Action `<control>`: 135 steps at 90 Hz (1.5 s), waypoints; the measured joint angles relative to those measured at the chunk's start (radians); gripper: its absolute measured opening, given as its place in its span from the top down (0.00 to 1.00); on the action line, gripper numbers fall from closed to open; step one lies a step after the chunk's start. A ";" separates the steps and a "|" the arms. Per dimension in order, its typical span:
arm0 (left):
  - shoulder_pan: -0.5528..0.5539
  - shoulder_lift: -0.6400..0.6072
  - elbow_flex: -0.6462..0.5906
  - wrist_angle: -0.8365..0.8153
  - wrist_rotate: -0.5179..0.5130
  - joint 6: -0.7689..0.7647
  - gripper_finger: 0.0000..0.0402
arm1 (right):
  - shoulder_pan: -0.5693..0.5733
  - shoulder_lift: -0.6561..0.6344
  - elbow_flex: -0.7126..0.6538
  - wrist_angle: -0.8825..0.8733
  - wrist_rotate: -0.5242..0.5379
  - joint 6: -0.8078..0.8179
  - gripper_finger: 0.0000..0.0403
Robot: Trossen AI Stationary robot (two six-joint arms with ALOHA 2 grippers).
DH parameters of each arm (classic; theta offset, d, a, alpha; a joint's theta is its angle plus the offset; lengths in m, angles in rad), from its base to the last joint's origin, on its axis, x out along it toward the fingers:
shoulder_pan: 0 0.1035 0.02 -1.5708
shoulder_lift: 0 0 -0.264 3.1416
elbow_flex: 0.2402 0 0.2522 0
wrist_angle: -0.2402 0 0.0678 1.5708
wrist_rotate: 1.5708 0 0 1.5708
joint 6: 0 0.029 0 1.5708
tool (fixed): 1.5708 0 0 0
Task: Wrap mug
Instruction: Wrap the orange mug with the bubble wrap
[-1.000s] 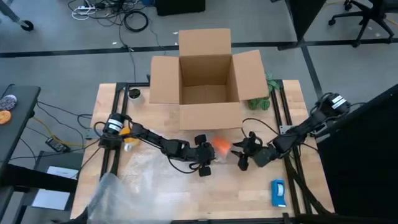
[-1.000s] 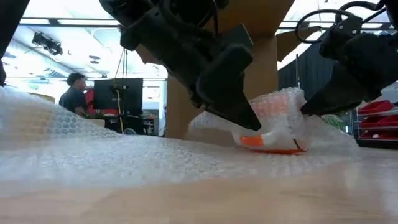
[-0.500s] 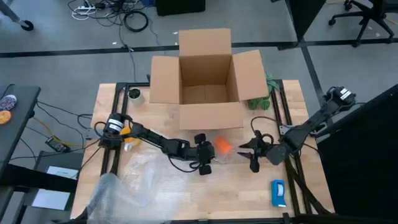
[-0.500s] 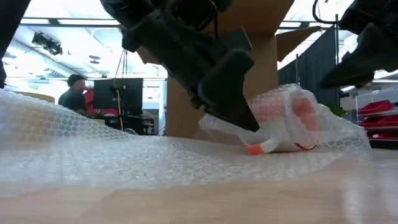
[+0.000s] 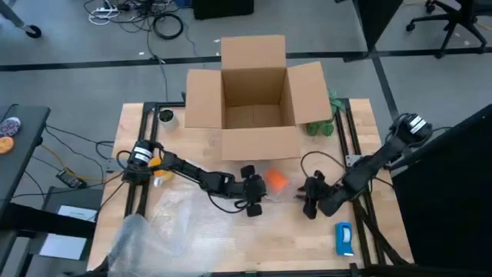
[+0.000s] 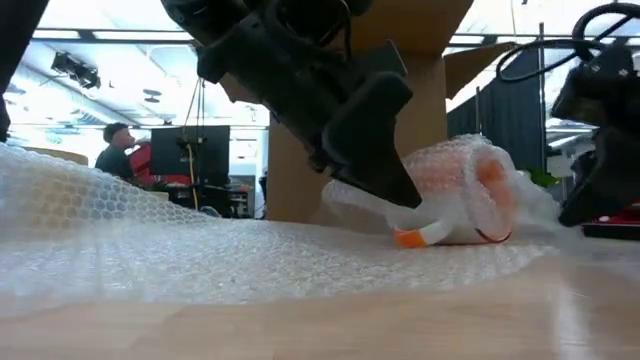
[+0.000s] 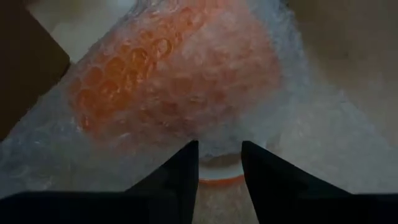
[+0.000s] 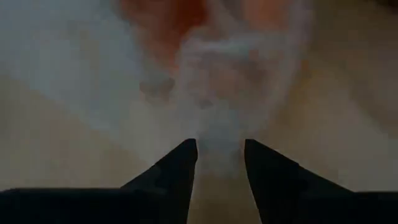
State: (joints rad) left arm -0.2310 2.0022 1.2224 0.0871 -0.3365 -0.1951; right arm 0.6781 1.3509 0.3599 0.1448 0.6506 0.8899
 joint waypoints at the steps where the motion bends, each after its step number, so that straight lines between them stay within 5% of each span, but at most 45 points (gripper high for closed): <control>1: 0.000 0.000 0.000 0.000 0.001 0.000 0.73 | -0.002 0.007 0.000 0.019 0.001 -0.008 0.71; 59: -0.005 0.001 0.000 0.000 0.012 0.004 0.73 | -0.096 0.372 0.192 0.155 0.356 -0.099 0.71; 89: -0.023 -0.056 0.014 -0.073 0.017 0.007 0.73 | -0.090 0.482 0.261 0.152 0.392 -0.114 0.71; 104: -0.043 -0.165 0.015 -0.196 -0.074 0.008 0.73 | -0.089 0.477 0.261 0.140 0.384 -0.116 0.71; 120: -0.035 -0.249 -0.004 -0.288 -0.289 0.004 0.73 | -0.089 0.477 0.261 0.132 0.380 -0.116 0.71; 135: 0.027 -0.207 -0.100 -0.130 -0.292 -0.029 0.73 | -0.089 0.477 0.261 0.131 0.378 -0.122 0.71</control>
State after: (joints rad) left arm -0.2036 1.7956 1.1224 -0.0425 -0.6287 -0.2239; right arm 0.5888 1.8278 0.6205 0.2756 1.0289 0.7681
